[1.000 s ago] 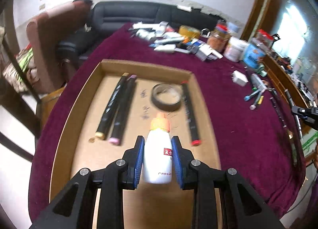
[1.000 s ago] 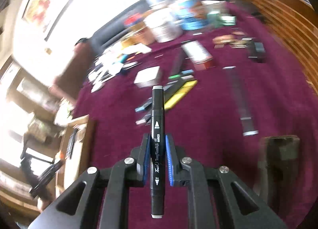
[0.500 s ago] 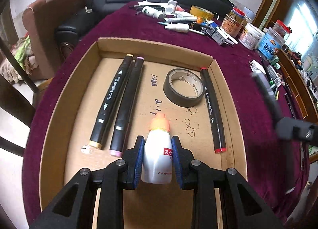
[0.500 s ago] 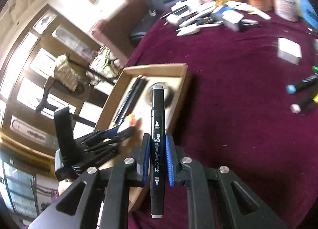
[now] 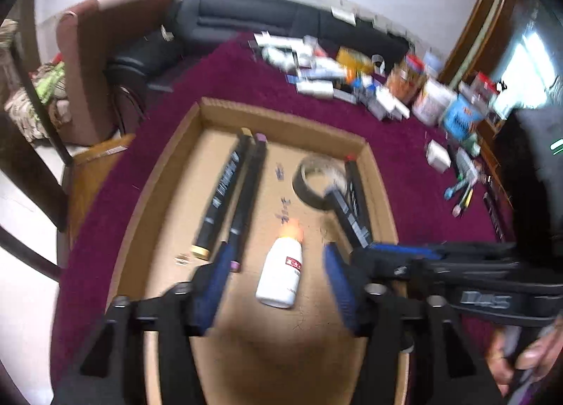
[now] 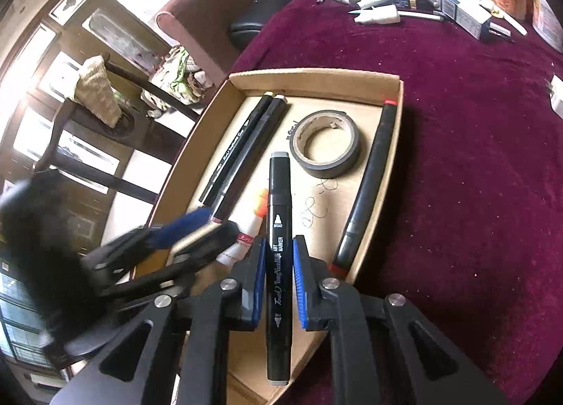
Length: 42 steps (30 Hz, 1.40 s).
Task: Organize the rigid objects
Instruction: 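Carry glue bottle and black marker into the cardboard box and open both tools, then move both tools back over the items on the table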
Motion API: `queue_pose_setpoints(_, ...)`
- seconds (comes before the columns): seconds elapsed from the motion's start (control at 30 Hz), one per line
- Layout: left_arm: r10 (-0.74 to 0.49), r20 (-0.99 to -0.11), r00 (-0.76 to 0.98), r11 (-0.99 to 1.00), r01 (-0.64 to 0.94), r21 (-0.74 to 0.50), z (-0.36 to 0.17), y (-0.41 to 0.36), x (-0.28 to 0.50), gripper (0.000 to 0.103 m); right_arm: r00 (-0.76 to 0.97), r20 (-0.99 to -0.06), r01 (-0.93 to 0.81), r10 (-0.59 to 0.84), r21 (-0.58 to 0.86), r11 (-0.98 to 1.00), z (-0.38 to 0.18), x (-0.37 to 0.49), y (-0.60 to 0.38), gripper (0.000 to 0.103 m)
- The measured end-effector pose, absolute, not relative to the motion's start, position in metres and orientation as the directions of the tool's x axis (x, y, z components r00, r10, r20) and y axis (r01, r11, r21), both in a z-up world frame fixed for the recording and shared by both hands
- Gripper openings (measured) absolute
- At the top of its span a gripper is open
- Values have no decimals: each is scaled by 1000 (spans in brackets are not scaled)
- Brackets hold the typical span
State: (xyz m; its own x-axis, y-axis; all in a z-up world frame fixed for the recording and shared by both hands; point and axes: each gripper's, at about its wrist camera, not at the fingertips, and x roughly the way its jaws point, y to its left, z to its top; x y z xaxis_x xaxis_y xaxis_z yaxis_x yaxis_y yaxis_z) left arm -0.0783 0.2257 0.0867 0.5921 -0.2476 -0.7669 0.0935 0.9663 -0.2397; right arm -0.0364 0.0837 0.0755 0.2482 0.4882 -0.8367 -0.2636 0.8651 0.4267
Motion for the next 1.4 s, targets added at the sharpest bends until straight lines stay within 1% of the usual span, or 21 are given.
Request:
queue_pose_setpoints(0.03,-239,-753,613,967,82,-240,92,229,-82,69,248,-839,-266,485,422,867,75,-36,85,15)
queue_pose_setpoints(0.17,-215,-714,667,968,49,-246,109,243,-94,69,259,-856,-271,448,381,884,71,-36,94,15)
queue_pose_setpoints(0.3,-181,-692,699,975,35,-220,117,247,-101,72,256,-864,-274,434,366,889,69,-39,99,15)
queue_pose_setpoints(0.53,-153,-690,708,981,23,-194,119,244,-105,73,262,-875,-298,408,329,896,70,-47,106,15)
queue_pose_setpoints(0.7,-97,-679,728,991,9,-132,123,238,-114,74,252,-881,-310,401,319,896,66,-50,107,15)
queue_pose_setpoints(0.73,-87,-677,731,993,7,-120,124,236,-116,77,240,-884,-316,400,319,894,65,-51,107,15)
queue_pose_setpoints(0.77,-69,-673,736,995,2,-100,125,234,-117,79,232,-886,-321,401,320,891,63,-53,108,17)
queue_pose_setpoints(0.83,-34,-664,747,998,-10,-62,127,231,-119,80,221,-885,-329,410,328,886,63,-56,108,23)
queue_pose_setpoints(0.9,14,-650,760,1000,-28,-11,130,226,-122,82,225,-880,-334,419,334,881,66,-59,106,34)
queue_pose_setpoints(0.97,40,-636,770,999,-34,22,134,221,-125,90,240,-872,-343,426,335,878,71,-64,102,38)
queue_pose_setpoints(1.03,51,-622,781,999,-33,41,137,216,-128,94,261,-862,-353,434,334,874,77,-67,96,39)
queue_pose_setpoints(1.1,61,-609,791,998,-29,61,141,210,-131,94,288,-852,-358,437,328,874,85,-71,87,42)
queue_pose_setpoints(1.17,66,-601,797,997,-23,79,144,203,-133,94,316,-843,-355,436,321,878,91,-75,75,47)
queue_pose_setpoints(1.4,45,-604,796,991,39,125,148,166,-135,94,376,-831,-290,411,316,903,97,-79,18,49)
